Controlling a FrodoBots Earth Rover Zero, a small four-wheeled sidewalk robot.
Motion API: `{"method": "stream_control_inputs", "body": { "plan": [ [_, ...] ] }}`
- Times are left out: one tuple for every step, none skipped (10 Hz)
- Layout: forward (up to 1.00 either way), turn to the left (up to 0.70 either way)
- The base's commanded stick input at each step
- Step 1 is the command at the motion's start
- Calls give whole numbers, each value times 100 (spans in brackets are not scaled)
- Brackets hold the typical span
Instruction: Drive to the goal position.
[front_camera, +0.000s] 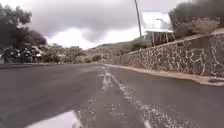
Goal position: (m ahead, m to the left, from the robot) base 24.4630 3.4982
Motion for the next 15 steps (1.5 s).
{"method": "stream_control_inputs", "body": {
  "plan": [
    [100, -26],
    [100, -11],
    [100, 0],
    [100, -13],
    [100, -25],
    [100, 0],
    [100, 0],
    [100, 0],
    [100, 0],
    [100, 0],
    [100, 0],
    [100, 0],
    [100, 0],
    [100, 0],
    [100, 0]
  ]
}}
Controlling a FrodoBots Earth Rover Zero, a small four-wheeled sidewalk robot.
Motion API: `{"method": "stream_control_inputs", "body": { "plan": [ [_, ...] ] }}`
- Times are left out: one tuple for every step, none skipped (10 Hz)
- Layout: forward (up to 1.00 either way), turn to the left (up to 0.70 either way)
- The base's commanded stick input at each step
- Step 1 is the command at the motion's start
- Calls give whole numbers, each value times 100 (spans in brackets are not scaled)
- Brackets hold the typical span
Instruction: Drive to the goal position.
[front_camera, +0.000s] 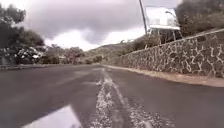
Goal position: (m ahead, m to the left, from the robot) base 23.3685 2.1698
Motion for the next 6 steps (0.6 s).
{"method": "stream_control_inputs", "body": {
  "plan": [
    [100, 0],
    [100, 0],
    [100, 0],
    [100, 0],
    [100, 0],
    [100, 0]
  ]
}}
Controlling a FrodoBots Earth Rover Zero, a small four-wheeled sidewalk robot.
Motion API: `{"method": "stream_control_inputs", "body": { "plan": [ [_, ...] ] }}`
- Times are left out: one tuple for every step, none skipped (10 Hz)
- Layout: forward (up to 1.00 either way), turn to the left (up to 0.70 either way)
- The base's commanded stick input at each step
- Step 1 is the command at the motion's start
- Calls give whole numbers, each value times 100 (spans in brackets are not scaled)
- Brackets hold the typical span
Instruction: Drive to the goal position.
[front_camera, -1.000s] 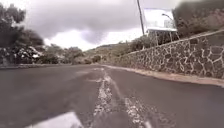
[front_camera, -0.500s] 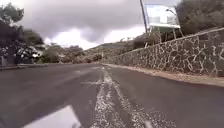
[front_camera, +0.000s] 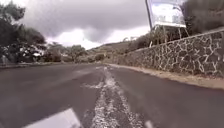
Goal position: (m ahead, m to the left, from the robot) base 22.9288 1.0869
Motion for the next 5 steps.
{"method": "stream_control_inputs", "body": {
  "plan": [
    [100, 0],
    [100, 0],
    [100, 0],
    [100, 0],
    [100, 0]
  ]
}}
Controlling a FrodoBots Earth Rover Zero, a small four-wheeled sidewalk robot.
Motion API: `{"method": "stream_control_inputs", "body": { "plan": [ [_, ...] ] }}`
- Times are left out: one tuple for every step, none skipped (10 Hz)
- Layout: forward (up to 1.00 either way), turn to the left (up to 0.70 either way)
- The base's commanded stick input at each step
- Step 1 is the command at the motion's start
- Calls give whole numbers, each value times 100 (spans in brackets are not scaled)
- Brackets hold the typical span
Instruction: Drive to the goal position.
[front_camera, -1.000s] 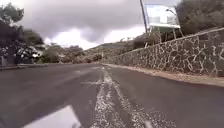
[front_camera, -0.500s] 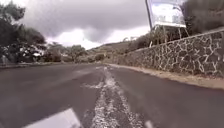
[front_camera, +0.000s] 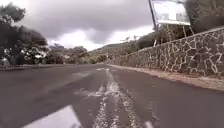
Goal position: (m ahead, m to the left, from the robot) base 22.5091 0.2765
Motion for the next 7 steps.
{"method": "stream_control_inputs", "body": {
  "plan": [
    [100, 0],
    [100, 0],
    [100, 0],
    [100, 0],
    [100, 0],
    [100, 0],
    [100, 0]
  ]
}}
